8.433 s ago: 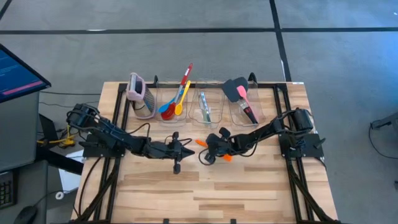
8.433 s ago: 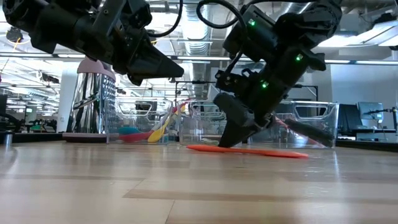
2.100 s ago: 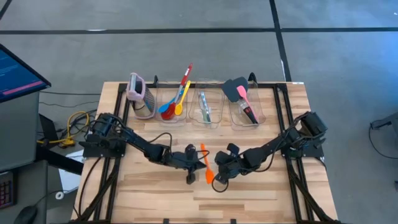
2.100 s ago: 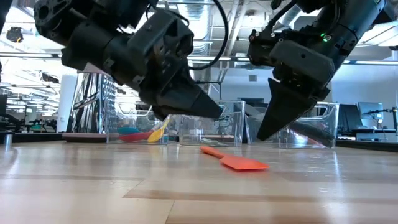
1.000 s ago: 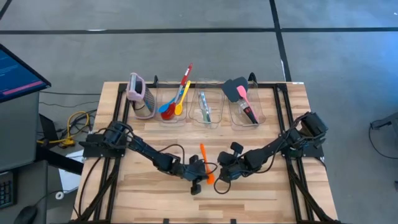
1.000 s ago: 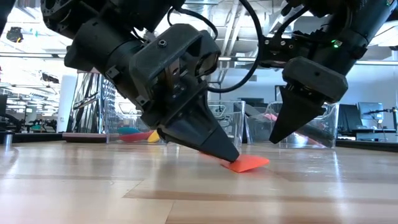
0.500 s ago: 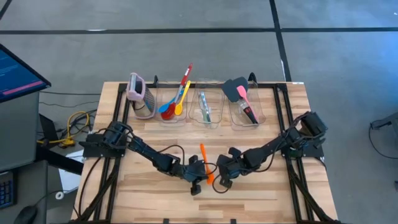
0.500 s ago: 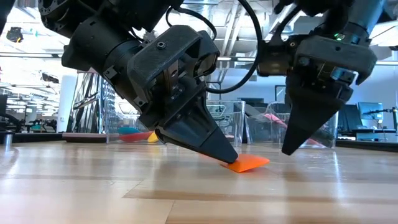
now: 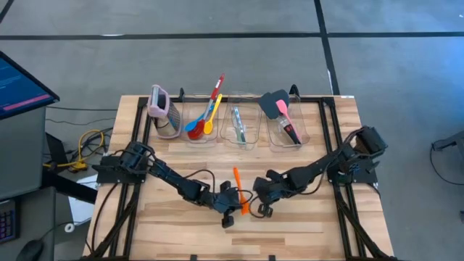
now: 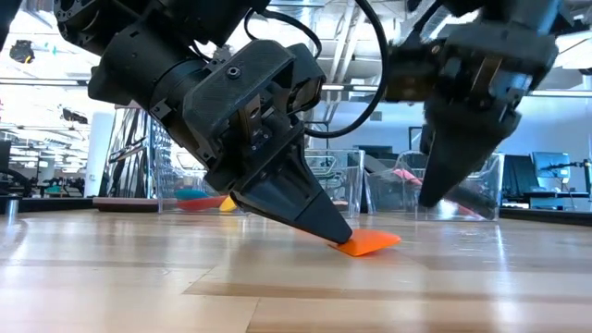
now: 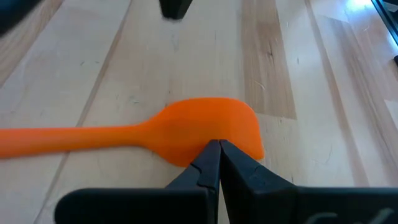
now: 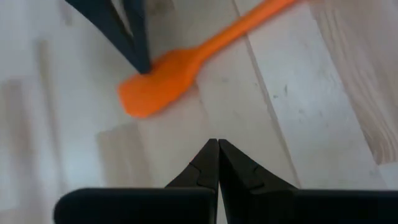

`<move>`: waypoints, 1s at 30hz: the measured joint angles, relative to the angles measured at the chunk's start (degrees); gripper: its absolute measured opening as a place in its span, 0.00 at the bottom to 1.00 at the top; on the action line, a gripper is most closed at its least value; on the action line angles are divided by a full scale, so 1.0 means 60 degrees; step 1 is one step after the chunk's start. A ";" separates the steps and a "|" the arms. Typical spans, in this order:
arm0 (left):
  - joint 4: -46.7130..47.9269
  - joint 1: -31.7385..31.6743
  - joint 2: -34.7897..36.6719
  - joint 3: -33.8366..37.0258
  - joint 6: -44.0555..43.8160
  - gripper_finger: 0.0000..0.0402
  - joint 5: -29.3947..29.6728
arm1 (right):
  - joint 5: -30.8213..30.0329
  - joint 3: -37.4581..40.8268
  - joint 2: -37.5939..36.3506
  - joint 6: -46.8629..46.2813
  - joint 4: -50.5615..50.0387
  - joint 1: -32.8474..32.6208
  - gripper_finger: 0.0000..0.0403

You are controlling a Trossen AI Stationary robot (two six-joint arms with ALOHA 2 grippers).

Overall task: Pick & Place Kitchen Items
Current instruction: Put the orange spatula into the right transparent bin

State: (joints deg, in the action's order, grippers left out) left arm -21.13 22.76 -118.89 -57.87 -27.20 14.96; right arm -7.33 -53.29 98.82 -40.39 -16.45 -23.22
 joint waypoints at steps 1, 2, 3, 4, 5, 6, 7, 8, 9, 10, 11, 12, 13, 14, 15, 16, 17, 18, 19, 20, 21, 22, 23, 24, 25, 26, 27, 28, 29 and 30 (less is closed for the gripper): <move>0.0000 0.0000 0.0000 0.0000 0.0000 0.00 0.0002 | 0.0000 0.0296 -0.0254 -0.0083 0.0360 0.0000 0.00; 0.0001 0.0000 0.0000 0.0000 -0.0001 0.00 0.0009 | 0.0000 0.0666 -0.0548 -0.0296 0.0742 0.0000 0.00; 0.0001 0.0000 -0.0004 0.0002 0.0000 0.00 0.0009 | -0.0003 0.1131 -0.0867 -0.0596 0.1248 0.0000 0.00; 0.0003 0.0000 -0.0004 0.0004 0.0000 0.00 0.0007 | 0.0000 0.1617 -0.1176 -0.0899 0.1955 0.0000 0.00; 0.0001 0.0000 -0.0004 0.0004 -0.0002 0.00 0.0010 | 0.0013 0.2095 -0.1443 -0.1196 0.2782 0.0000 0.00; 0.0001 0.0000 -0.0007 0.0004 -0.0004 0.00 0.0011 | 0.0028 0.2586 -0.1694 -0.1549 0.3709 0.0007 0.00; 0.0001 0.0000 -0.0007 0.0004 -0.0001 0.00 0.0011 | 0.0030 0.3050 -0.1878 -0.1976 0.4580 0.0038 0.00; 0.0001 0.0000 -0.0007 0.0004 0.0000 0.00 0.0008 | 0.0038 0.3415 -0.1981 -0.2439 0.5262 0.0084 0.00; -0.0001 0.0000 -0.0007 0.0007 -0.0004 0.00 0.0011 | 0.0089 0.3721 -0.2010 -0.2884 0.5832 0.0145 0.00; -0.0003 0.0000 -0.0007 0.0007 -0.0004 0.00 0.0011 | 0.0203 0.3885 -0.1985 -0.3245 0.6161 0.0221 0.00; -0.0006 0.0000 -0.0007 0.0007 -0.0004 0.00 0.0008 | 0.0235 0.3945 -0.1935 -0.3579 0.6262 0.0301 0.00; -0.0006 0.0000 -0.0010 0.0007 -0.0004 0.00 0.0007 | 0.0255 0.3947 -0.1884 -0.3886 0.6265 0.0391 0.00; -0.0012 0.0000 -0.0011 0.0011 -0.0004 0.00 0.0009 | 0.0278 0.3943 -0.1828 -0.4173 0.6292 0.0483 0.00; -0.0017 0.0000 -0.0012 0.0011 -0.0003 0.00 0.0011 | 0.0472 0.3904 -0.1696 -0.4422 0.6361 0.0618 0.00; -0.0024 0.0000 -0.0015 0.0011 -0.0004 0.00 0.0009 | 0.0802 0.3844 -0.1556 -0.4565 0.6355 0.0771 0.00; -0.0036 0.0000 -0.0015 0.0015 -0.0004 0.00 0.0008 | 0.1268 0.3813 -0.1483 -0.4594 0.6291 0.0932 0.00; -0.0039 0.0000 -0.0015 0.0015 -0.0004 0.00 0.0008 | 0.1794 0.3729 -0.1394 -0.4536 0.6281 0.1090 0.00; -0.0046 0.0000 -0.0015 0.0025 -0.0004 0.00 0.0011 | 0.2248 0.3593 -0.1268 -0.4485 0.6344 0.1229 0.00; -0.0053 0.0000 -0.0015 0.0025 -0.0004 0.00 0.0007 | 0.2587 0.3501 -0.1176 -0.4479 0.6367 0.1349 0.00; -0.0054 0.0000 -0.0015 0.0025 -0.0004 0.00 0.0011 | 0.2849 0.3420 -0.1082 -0.4456 0.6356 0.1452 0.00; -0.0054 0.0000 -0.0015 0.0025 -0.0004 0.00 0.0011 | 0.3020 0.3331 -0.0970 -0.4410 0.6322 0.1536 0.00; -0.0059 0.0000 -0.0015 0.0025 -0.0004 0.00 0.0008 | 0.3127 0.3239 -0.0869 -0.4318 0.6274 0.1601 0.00; -0.0071 0.0000 -0.0017 0.0029 -0.0004 0.00 0.0007 | 0.3214 0.3139 -0.0789 -0.4270 0.6200 0.1669 0.01; -0.0074 0.0000 -0.0018 0.0029 -0.0004 0.00 0.0007 | 0.3246 0.3075 -0.0759 -0.4261 0.6050 0.1728 0.02; -0.0076 0.0000 -0.0018 0.0029 -0.0004 0.00 0.0007 | 0.3309 0.3003 -0.0683 -0.4270 0.5840 0.1788 0.04; -0.0077 0.0000 -0.0018 0.0029 -0.0004 0.00 0.0007 | 0.3445 0.2913 -0.0549 -0.4269 0.5723 0.1855 0.07; -0.0090 0.0000 -0.0018 0.0031 -0.0004 0.00 0.0007 | 0.3584 0.2866 -0.0451 -0.4272 0.5576 0.1915 0.10; -0.0112 0.0000 -0.0018 0.0040 -0.0004 0.00 0.0007 | 0.3766 0.2823 -0.0372 -0.4277 0.5453 0.1961 0.13; -0.0113 0.0000 -0.0018 0.0037 -0.0003 0.00 0.0007 | 0.3901 0.2706 -0.0241 -0.4300 0.5495 0.2000 0.16; -0.0120 0.0000 -0.0018 0.0036 0.0010 0.00 0.0007 | 0.3992 0.2586 -0.0110 -0.4393 0.5556 0.2044 0.20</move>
State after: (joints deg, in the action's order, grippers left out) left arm -21.85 22.76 -119.00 -57.65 -27.14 15.00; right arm 16.62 -37.77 98.16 -66.74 16.89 -10.96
